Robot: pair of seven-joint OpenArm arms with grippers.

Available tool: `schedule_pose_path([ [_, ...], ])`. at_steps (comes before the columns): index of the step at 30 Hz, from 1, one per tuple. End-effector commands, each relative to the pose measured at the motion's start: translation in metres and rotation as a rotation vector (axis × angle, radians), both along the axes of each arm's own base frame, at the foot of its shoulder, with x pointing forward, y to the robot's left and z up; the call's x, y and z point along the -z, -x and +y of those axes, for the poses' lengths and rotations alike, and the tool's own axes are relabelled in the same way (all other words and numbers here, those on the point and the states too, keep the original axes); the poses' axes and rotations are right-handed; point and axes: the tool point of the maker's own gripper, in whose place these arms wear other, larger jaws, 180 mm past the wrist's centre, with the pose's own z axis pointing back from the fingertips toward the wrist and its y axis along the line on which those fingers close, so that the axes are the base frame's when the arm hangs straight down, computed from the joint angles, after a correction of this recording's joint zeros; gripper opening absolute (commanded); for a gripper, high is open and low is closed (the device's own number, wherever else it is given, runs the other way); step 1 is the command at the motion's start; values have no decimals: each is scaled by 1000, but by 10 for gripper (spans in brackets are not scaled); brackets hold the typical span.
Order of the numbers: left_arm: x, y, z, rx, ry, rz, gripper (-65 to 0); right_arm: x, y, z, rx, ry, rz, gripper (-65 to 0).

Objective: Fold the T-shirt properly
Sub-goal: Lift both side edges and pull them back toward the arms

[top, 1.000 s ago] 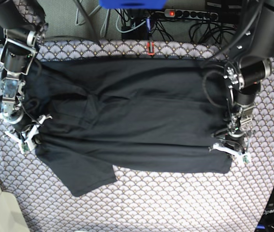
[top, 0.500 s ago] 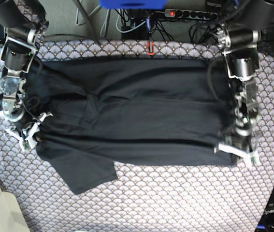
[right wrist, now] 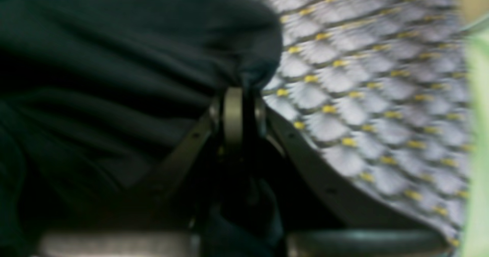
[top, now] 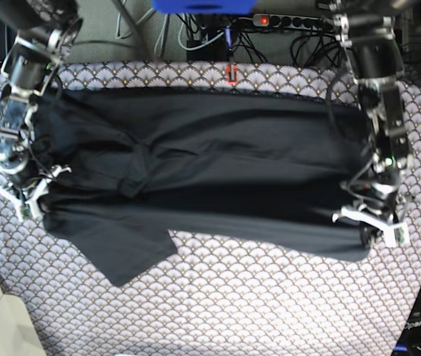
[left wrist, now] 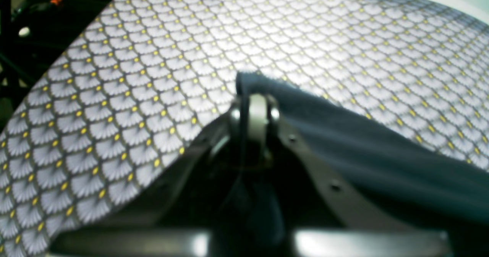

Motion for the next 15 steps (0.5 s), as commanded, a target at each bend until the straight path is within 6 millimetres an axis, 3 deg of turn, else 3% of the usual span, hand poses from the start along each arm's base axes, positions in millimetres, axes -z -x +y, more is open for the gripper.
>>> schedule_pose_path([
  [1,-23,-5,6,-9,-22,-69,-650,-32,-11,-9,12,28,-100,-650],
  [7,-9,22,2,-1,-3,-42,-650,-49,24,-1,26,87,-152,-650],
  [15,-4,59,28,-73,72,-43,-650,-45,70,19,11,118,-134,-650],
])
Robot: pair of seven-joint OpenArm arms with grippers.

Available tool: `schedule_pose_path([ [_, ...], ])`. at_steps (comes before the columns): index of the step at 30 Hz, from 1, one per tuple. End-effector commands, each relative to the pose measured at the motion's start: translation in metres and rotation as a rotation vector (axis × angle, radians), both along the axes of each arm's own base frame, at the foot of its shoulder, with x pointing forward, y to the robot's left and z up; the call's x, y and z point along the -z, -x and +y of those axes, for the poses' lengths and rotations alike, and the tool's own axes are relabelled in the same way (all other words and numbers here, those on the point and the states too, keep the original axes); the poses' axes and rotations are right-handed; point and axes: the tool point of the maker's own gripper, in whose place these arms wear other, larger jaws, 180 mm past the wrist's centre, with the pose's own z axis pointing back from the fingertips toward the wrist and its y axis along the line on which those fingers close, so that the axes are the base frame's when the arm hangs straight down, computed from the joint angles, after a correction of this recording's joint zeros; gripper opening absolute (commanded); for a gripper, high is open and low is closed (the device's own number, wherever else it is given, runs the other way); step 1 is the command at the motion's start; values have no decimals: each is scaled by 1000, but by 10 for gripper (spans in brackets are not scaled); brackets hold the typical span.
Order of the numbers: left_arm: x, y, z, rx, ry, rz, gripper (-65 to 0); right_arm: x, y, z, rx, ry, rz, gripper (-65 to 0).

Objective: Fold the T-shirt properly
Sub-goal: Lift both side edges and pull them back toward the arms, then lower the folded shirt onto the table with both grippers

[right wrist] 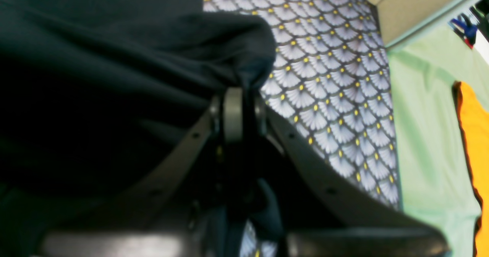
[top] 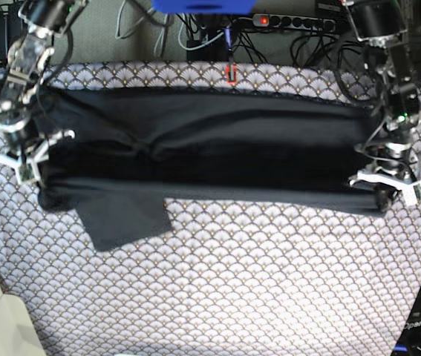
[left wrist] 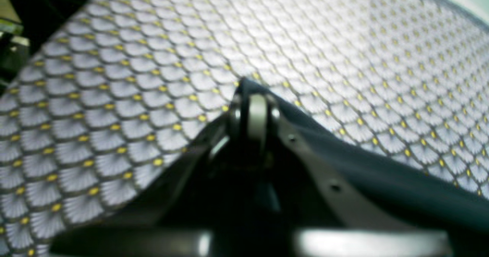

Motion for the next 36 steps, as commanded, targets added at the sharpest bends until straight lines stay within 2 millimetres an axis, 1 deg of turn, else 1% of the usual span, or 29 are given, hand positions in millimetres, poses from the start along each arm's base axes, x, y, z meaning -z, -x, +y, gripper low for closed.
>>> schedule_pose_path([
  [1,-14,-1,8,-12,-20,-46,-650,-16,-2,-1,-1,14,-55,-650],
  [4,-9,8,17,-36,-22,-30,-650,-15,15,7,-5,21,-40,-650],
  [10,4,23,20,-46,-24,9,-650,-17,45,19,-14,42,-17,-650],
  [12,9,29,21,-46,-25,23,-650,-14,56,21,-16,38,0,-650],
  [16,13,39,30,-73,-26,39,-650,-8,76,26,-8,-22,14,-650],
  [21,19,48,33,-78,-30,62,-650,0,103,29,-4,-55,57,-650],
  [28,23,52,32,-77,-28,75,-650,10,120,30,0,-65,103,-650],
  [30,28,55,34,-78,-30,88,-650,13,126,30,-1,-67,120,-650],
  [33,29,55,34,-79,-35,92,-650,19,136,37,4,-88,143,-650],
  [36,33,56,34,-78,-29,102,-650,22,140,40,12,-101,150,-650],
])
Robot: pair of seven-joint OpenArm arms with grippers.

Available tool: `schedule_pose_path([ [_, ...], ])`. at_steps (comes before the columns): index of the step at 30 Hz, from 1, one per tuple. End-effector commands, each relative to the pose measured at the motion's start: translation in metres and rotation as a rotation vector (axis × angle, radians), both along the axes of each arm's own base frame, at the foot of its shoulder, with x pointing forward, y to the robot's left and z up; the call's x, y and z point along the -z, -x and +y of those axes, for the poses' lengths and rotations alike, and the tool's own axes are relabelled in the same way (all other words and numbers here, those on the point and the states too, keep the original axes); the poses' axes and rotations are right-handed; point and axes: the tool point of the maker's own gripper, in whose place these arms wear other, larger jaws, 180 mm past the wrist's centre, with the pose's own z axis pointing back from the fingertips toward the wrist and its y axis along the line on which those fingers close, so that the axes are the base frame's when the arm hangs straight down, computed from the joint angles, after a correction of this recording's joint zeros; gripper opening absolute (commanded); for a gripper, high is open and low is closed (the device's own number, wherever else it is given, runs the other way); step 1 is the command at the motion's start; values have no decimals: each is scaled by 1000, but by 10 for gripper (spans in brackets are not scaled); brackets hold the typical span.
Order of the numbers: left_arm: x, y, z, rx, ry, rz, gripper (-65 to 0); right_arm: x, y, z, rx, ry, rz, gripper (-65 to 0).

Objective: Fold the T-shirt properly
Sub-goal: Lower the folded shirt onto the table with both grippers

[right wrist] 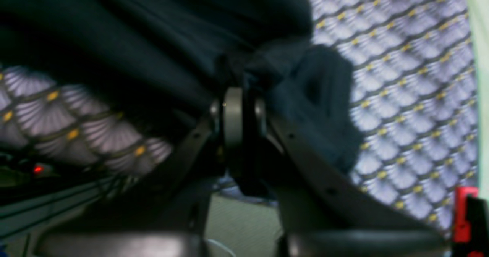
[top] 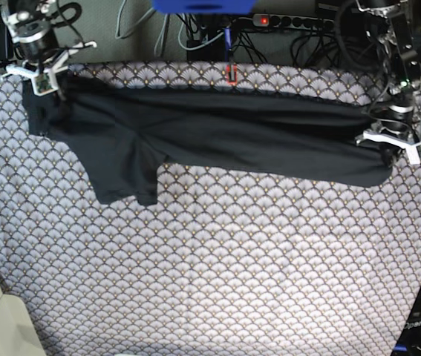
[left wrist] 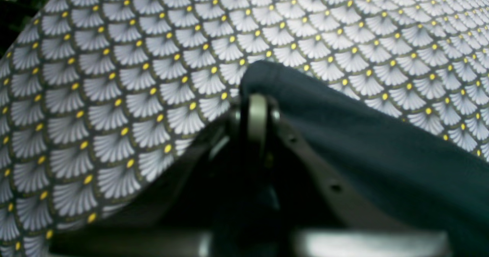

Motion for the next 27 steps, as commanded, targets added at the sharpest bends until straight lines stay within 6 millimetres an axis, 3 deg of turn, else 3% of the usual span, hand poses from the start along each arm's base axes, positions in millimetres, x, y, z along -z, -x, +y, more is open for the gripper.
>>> schedule_pose_path([
  [1,-16,-7,7,-1,-31,-48,-650,-9,-4,-3,1,3,-41,-650],
  [5,-14,-7,5,5,-30,-45,-649,-9,-4,-2,4,0,-40,-650],
  [7,-14,-8,2,21,-26,-46,-580,-9,-4,-2,4,0,-40,-650],
  [12,-11,-3,-32,208,19,-55,-341,-9,-4,-3,5,1,-41,-650],
  [16,-1,12,-41,257,33,-23,-218,-10,-4,-3,6,3,-42,-650],
  [21,10,27,-41,257,42,12,-192,-9,-3,-4,7,3,-41,-650],
  [27,9,26,-41,257,41,12,-194,-11,-3,-5,7,9,-43,-650],
])
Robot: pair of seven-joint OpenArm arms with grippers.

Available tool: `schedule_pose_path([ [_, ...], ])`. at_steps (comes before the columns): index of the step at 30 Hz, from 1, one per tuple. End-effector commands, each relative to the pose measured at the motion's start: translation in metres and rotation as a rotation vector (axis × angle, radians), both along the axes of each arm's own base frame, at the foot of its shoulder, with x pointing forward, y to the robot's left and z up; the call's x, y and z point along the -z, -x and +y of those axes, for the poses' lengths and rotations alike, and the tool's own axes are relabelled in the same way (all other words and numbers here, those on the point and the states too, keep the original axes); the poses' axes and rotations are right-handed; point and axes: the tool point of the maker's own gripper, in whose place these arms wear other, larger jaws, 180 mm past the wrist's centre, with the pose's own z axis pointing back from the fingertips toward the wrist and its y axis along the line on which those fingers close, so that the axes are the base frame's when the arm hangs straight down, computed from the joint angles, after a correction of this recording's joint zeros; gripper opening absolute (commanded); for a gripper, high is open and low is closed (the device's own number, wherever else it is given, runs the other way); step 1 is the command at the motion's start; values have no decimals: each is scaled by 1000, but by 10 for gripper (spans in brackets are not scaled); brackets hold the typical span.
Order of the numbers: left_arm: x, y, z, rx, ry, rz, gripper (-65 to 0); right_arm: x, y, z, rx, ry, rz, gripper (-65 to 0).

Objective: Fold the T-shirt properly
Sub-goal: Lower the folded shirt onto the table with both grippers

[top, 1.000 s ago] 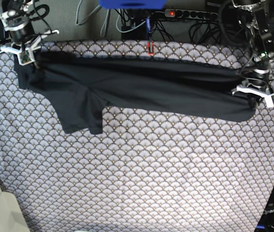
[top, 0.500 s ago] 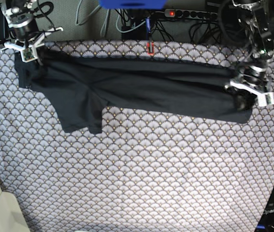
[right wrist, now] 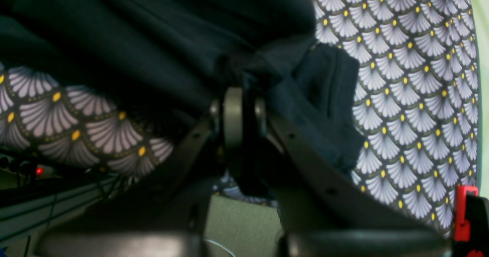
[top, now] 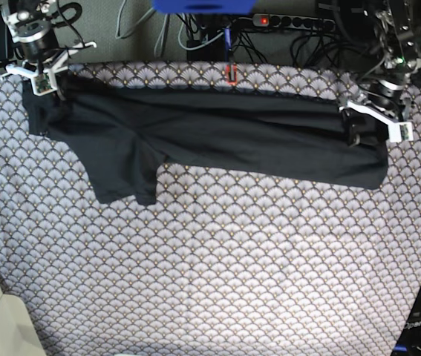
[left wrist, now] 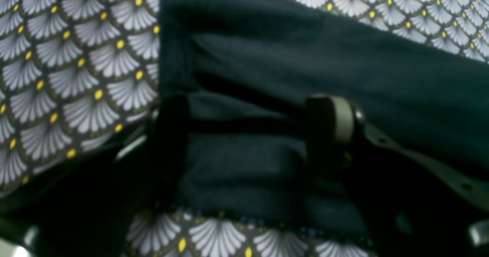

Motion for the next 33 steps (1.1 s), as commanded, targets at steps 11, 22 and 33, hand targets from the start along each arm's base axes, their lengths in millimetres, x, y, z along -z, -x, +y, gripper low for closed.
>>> schedule_pose_path([
  [11,-13,-5,5,1,-13,-43,-650,-14,0,-22,42,40,-44,-650],
  [22,-12,-5,5,1,-14,-41,-650,-10,5,-22,50,37,-21,-650],
  [33,-11,-4,5,1,-15,-38,-650,-19,-4,-39,169,31,-84,-650],
])
